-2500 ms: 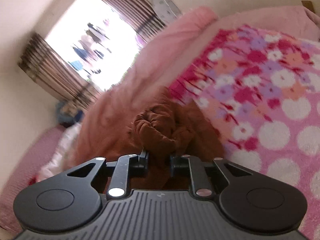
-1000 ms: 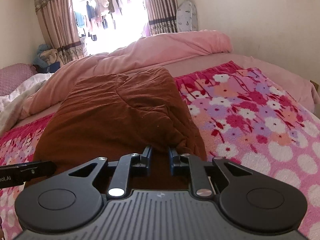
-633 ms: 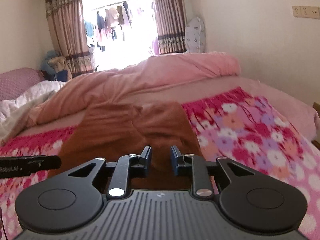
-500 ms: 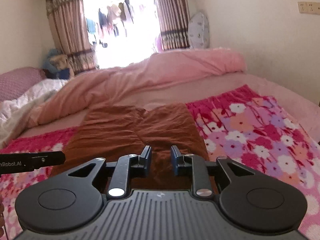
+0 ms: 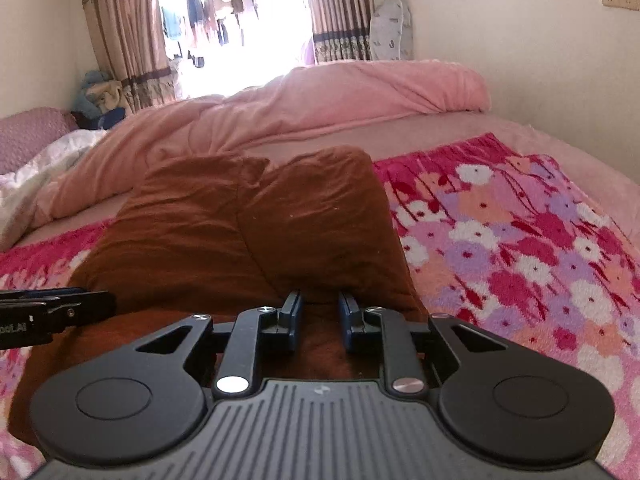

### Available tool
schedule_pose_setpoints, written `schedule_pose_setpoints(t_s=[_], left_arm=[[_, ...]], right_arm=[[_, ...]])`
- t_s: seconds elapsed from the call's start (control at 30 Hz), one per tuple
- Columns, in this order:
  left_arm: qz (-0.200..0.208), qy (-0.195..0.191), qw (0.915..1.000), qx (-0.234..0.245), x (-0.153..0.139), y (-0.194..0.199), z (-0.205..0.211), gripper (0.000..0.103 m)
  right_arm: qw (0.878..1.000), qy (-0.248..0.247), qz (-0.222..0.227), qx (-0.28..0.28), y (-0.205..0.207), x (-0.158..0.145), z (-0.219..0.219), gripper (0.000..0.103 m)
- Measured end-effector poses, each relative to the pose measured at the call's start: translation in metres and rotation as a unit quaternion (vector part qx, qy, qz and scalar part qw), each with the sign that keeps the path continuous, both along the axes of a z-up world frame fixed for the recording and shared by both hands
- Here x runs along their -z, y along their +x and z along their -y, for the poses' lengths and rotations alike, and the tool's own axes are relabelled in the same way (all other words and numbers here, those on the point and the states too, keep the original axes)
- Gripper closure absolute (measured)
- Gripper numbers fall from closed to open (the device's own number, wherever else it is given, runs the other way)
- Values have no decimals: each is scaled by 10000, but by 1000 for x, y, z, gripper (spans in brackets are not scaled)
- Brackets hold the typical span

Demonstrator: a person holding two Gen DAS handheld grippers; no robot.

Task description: Fold large clothes

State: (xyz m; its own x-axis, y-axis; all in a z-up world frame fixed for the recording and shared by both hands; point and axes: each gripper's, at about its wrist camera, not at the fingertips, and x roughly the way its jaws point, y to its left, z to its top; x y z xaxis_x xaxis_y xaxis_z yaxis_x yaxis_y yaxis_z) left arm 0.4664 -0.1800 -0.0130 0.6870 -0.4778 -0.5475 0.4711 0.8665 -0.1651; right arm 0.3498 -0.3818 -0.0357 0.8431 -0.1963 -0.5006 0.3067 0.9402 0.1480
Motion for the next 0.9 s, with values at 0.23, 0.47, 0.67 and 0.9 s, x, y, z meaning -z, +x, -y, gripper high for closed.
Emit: schedule_pose_setpoints(t_s=[0.23,0.47,0.67,0.9], left_arm=[[262,-279,9992,117,-21,-52,-24,56],[39,-211,9996,203,-4,-82,-27,55],[-127,-110,9997,165,17,-80,-23,52],[-251,-151,9995,129,29,-74,-22,51]], right_arm=[[9990,-25,433,-52,-44,-34,-10,74],[9989,-176,414,-130,-75,-38,-21,73],[9998,-75,139,-72,-72,-15,-16,73],[9997,204,76,-51,-71,12,-7,73]])
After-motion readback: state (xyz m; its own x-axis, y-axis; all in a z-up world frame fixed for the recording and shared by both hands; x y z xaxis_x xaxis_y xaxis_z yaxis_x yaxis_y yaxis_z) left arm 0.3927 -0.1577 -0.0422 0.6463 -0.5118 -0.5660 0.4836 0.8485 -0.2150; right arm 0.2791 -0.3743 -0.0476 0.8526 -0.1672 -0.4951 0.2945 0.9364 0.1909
